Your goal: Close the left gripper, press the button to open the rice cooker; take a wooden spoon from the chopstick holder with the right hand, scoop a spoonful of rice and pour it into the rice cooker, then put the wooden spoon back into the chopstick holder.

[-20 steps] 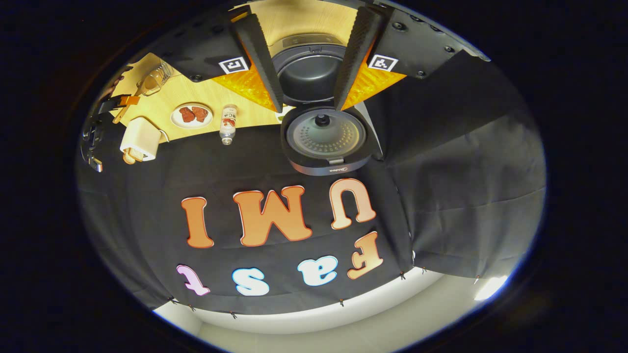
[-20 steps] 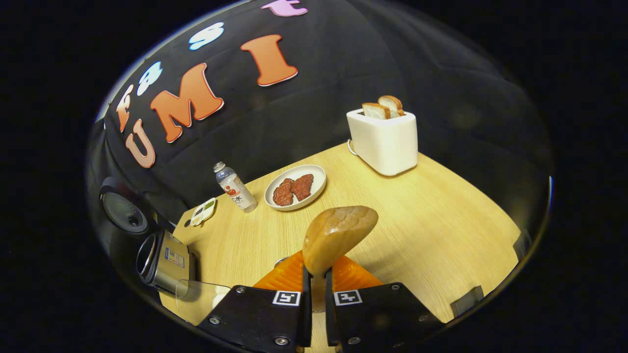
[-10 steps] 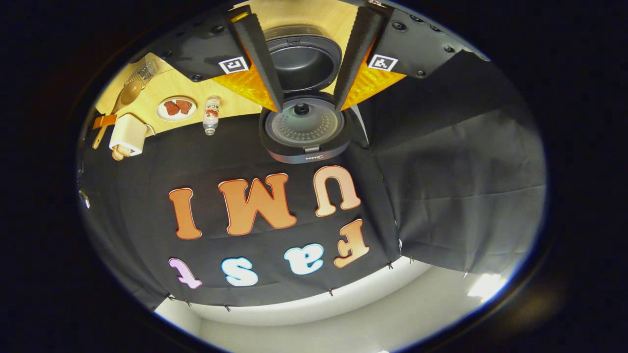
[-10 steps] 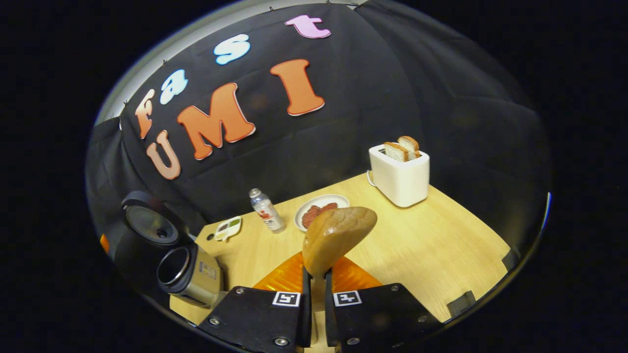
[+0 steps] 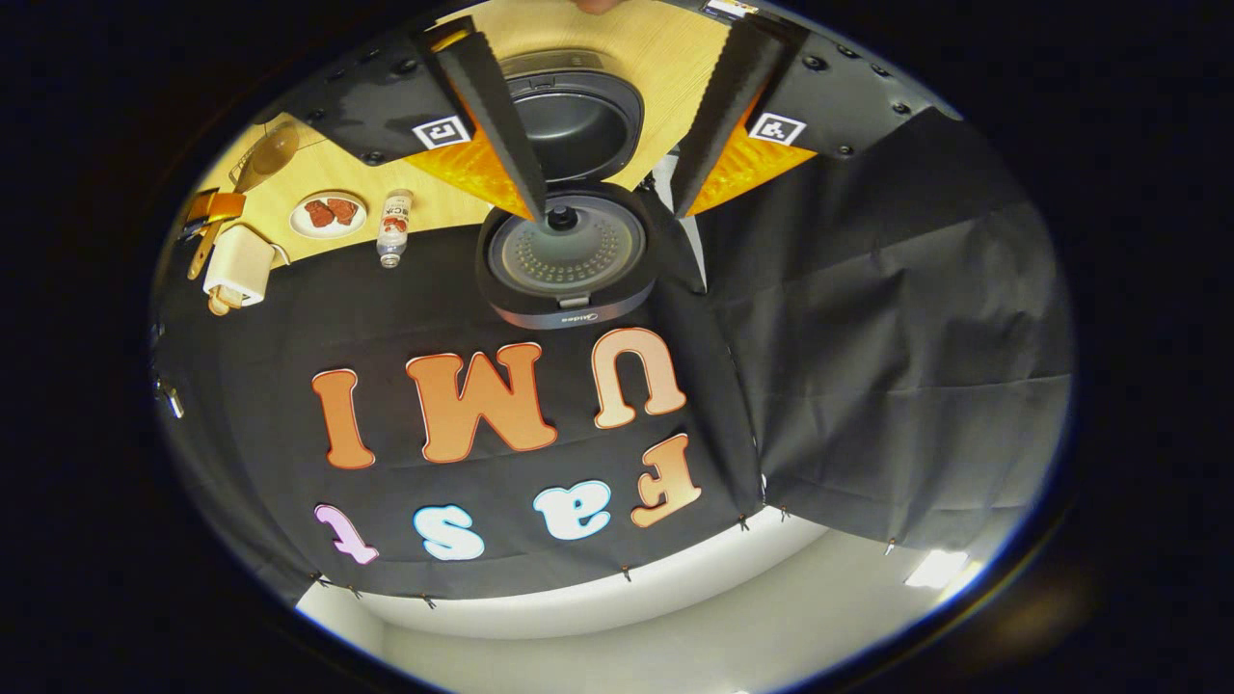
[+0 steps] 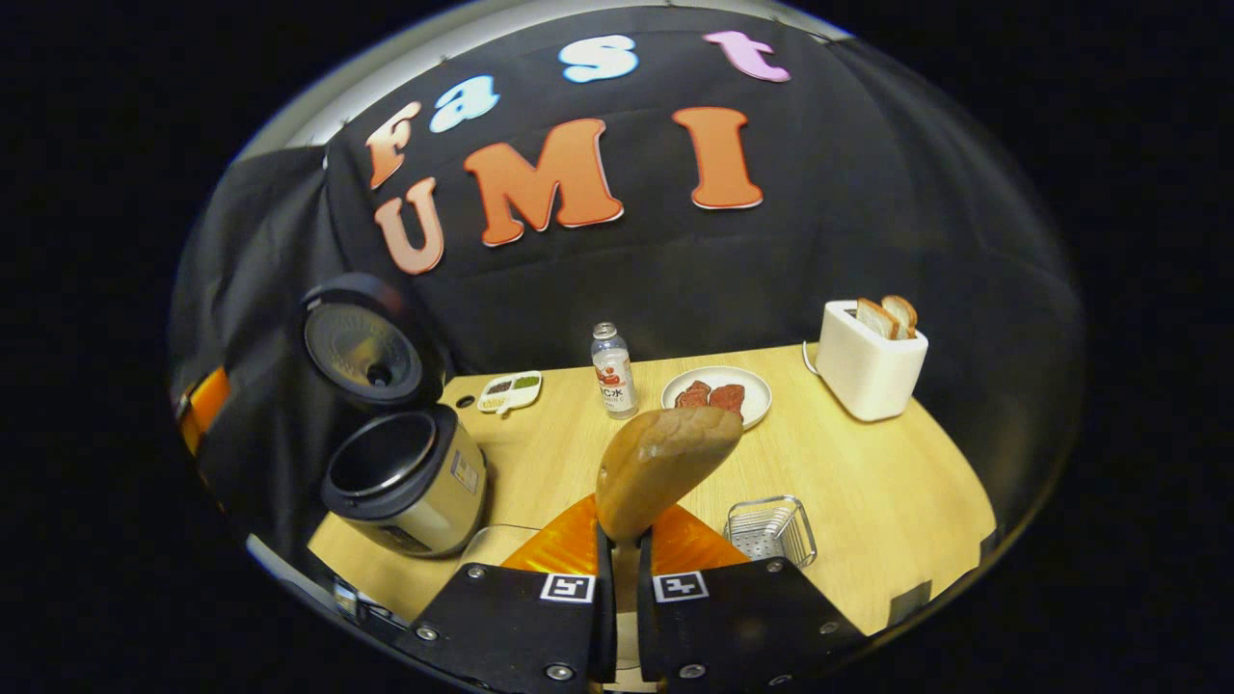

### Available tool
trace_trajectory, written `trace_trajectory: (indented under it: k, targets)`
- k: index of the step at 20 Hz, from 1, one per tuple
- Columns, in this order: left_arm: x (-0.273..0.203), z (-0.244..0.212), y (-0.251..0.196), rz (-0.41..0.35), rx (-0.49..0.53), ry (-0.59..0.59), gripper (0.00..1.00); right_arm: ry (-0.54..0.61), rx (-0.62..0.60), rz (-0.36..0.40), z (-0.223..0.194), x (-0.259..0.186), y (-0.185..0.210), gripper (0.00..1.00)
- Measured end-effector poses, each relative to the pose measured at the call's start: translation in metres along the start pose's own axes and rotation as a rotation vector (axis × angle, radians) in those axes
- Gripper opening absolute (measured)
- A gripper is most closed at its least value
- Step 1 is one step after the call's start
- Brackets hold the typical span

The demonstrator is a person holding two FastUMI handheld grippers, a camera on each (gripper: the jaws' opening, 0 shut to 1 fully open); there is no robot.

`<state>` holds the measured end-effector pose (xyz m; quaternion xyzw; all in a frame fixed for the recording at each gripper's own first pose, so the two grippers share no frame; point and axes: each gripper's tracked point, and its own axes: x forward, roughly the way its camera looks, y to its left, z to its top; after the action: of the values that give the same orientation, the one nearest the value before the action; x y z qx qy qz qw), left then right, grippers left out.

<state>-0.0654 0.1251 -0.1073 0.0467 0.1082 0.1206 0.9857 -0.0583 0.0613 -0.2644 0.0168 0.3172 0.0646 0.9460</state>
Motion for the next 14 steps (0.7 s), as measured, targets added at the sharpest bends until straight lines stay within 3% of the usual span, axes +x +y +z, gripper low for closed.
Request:
trace_trajectory:
  k: [2, 3, 9, 14]
  targets:
    - [-0.002, -0.007, 0.004, 0.003, -0.007, 0.018, 0.88, -0.026, -0.123, -0.038, -0.002, 0.002, 0.007, 0.08]
    - [-0.003, -0.012, 0.006, 0.009, -0.006, 0.025, 0.96, -0.043, -0.173, -0.049, -0.004, 0.003, 0.011, 0.08]
    - [-0.002, -0.021, 0.015, 0.042, 0.011, 0.036, 1.0, -0.107, -0.504, -0.132, -0.04, 0.013, 0.037, 0.07]
    - [0.004, -0.027, 0.015, 0.068, 0.031, 0.053, 0.96, -0.064, -0.545, -0.165, -0.085, 0.02, 0.037, 0.06]
